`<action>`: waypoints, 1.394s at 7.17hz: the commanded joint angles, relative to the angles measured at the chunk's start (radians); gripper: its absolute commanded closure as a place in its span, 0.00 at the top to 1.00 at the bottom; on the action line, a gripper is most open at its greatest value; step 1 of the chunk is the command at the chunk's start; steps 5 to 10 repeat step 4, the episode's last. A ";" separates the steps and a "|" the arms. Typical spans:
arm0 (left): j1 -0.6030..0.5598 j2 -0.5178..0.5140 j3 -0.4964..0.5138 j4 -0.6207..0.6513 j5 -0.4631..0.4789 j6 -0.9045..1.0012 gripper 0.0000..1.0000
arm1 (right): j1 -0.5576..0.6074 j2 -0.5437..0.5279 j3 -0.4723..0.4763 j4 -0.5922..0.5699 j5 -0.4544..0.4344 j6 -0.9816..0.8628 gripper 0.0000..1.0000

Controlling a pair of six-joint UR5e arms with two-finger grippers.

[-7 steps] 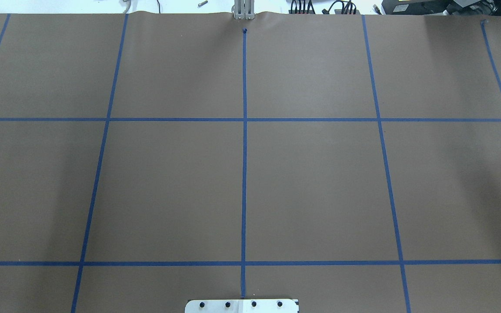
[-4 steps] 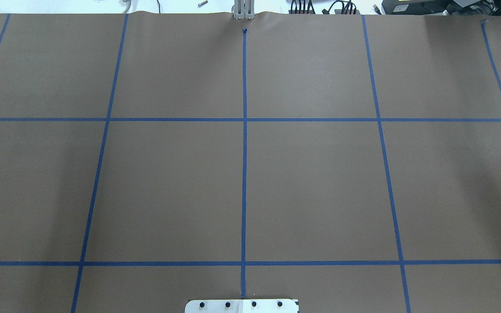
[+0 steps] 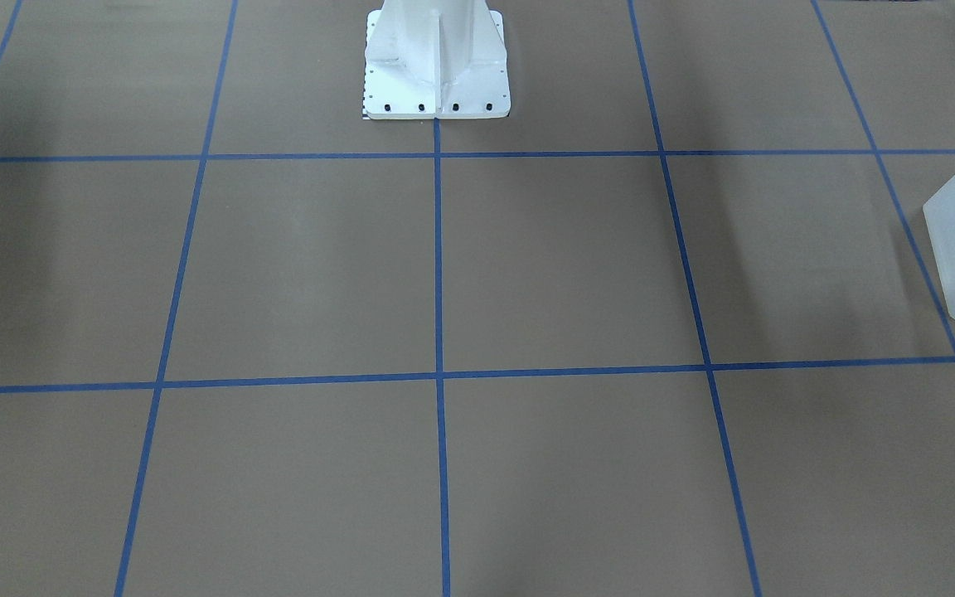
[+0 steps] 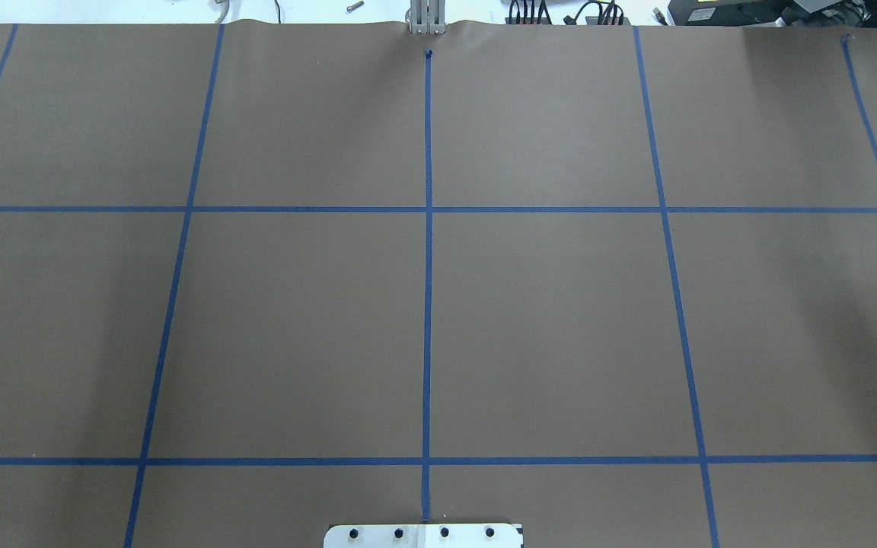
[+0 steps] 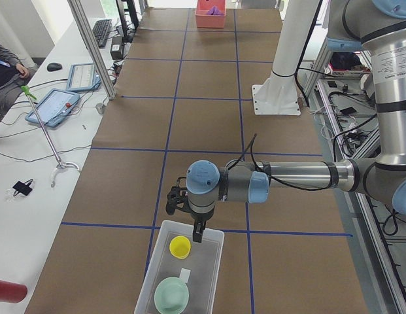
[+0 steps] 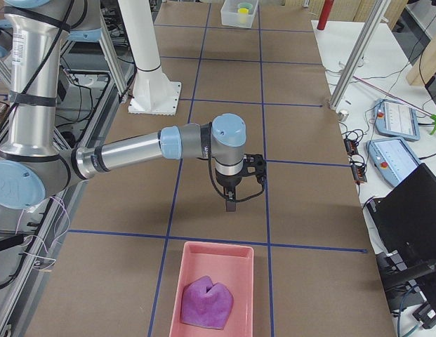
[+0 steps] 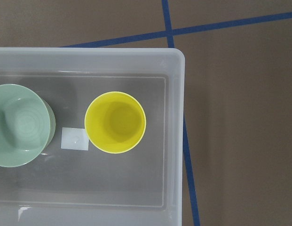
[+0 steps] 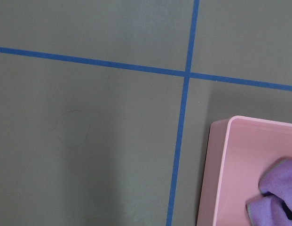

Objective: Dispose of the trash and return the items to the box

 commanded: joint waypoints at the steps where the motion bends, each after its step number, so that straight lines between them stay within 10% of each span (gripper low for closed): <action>1: 0.000 0.003 0.000 0.002 0.000 0.000 0.98 | 0.000 0.002 0.001 0.002 -0.001 0.001 1.00; 10: 0.000 0.003 0.002 0.003 0.000 0.000 0.98 | 0.000 0.006 0.001 0.002 -0.008 0.007 1.00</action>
